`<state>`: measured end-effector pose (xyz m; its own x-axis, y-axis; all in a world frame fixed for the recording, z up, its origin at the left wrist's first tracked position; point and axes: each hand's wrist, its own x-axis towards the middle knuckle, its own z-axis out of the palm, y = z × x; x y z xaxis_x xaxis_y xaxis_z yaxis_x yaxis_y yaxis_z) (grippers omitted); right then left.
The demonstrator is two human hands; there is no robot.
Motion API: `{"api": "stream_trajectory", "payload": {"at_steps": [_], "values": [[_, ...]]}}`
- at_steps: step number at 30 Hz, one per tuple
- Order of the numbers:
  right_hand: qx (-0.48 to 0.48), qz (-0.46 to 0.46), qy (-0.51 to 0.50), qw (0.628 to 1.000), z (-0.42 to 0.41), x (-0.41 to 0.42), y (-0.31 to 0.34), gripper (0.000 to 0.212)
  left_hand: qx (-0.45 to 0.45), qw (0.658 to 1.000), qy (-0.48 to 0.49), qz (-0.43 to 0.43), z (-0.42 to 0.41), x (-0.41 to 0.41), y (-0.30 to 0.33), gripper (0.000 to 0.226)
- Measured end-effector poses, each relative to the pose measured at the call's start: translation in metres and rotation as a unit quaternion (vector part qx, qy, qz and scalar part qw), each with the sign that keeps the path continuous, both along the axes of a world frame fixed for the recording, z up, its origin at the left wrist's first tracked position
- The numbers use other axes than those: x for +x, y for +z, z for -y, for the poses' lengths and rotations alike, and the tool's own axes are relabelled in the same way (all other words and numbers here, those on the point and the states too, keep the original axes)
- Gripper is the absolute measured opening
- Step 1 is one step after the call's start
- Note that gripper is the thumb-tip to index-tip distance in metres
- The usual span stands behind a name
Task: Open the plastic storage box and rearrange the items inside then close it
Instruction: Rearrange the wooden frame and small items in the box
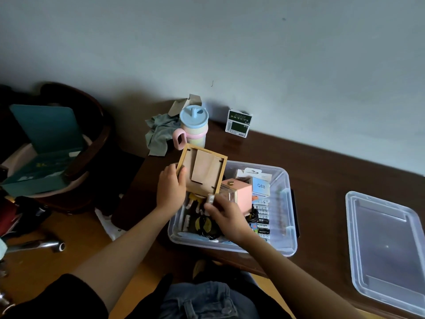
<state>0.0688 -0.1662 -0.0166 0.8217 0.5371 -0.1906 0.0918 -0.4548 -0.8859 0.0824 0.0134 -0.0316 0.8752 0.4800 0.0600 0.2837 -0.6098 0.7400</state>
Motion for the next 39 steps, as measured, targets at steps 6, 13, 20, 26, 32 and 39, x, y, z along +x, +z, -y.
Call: {"api": "stream_trajectory", "payload": {"at_steps": [6, 13, 20, 26, 32, 39], "values": [[0.097, -0.169, -0.396, 0.897, 0.061, 0.014, -0.003, 0.034, -0.017, 0.998, 0.044, 0.028, 0.008, 0.001, -0.002, 0.03], [0.106, -0.416, -0.543, 0.722, 0.067, 0.044, -0.043, 0.031, 0.001, 0.999, 0.032, 0.033, 0.008, 0.001, -0.004, 0.029], [0.112, -0.42, -0.589, 0.681, 0.056, 0.057, -0.06, 0.026, 0.012, 0.999, 0.016, 0.037, 0.007, 0.001, -0.003, 0.027], [0.037, -0.372, -0.549, 0.748, 0.06, 0.051, -0.054, 0.024, 0.008, 0.999, 0.021, 0.03, 0.006, 0.001, -0.005, 0.028], [-0.024, -0.028, -0.436, 0.899, 0.05, 0.016, -0.02, 0.018, -0.016, 0.999, 0.026, 0.036, 0.006, 0.001, -0.004, 0.03], [-0.162, 0.126, 0.145, 0.968, -0.014, 0.008, 0.005, 0.022, -0.028, 0.999, 0.004, 0.034, 0.003, 0.001, -0.005, 0.03]]}}
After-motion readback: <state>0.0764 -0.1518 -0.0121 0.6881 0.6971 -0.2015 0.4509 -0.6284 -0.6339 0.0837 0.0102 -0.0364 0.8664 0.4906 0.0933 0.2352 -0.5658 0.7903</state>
